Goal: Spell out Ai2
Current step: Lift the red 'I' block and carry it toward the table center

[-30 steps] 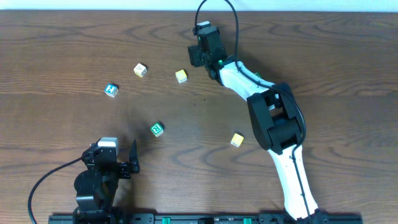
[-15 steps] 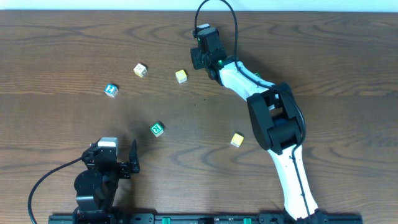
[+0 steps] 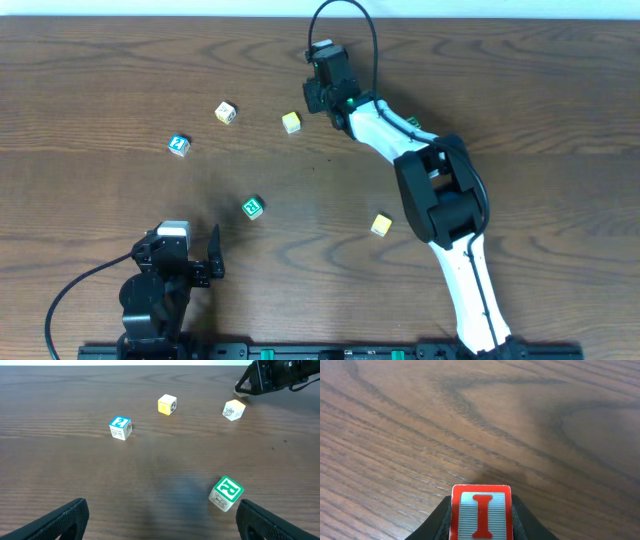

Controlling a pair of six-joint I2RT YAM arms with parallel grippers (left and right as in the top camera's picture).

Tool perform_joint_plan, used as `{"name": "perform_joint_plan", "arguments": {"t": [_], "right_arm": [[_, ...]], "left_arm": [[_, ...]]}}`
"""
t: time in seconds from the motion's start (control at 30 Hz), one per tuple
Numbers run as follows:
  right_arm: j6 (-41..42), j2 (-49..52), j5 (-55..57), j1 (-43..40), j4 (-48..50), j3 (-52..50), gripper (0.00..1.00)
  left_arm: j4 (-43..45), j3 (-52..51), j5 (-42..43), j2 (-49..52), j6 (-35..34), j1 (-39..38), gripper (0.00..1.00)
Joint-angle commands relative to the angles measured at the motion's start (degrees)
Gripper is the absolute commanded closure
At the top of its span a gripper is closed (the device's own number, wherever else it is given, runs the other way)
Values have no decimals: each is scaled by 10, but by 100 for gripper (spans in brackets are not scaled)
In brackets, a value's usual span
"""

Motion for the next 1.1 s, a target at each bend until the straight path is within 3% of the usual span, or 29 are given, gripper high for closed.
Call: {"name": "perform_joint_plan", "arguments": {"t": [0.0,0.3,0.7,1.07], "right_arm": [[3,0,0,6,1,10,80],[2,-74,0,6,22,10,80],[3,-209,0,21,-67,10,84],[23,-275,-5,24,-239,10,94]], "left_arm": [[-2,-11,-4,-3,6,2,5],[-2,-11,-4,-3,6,2,5],[-2,-11,-4,-3,6,2,5],[-2,-11,-4,-3,6,2,5]]}}
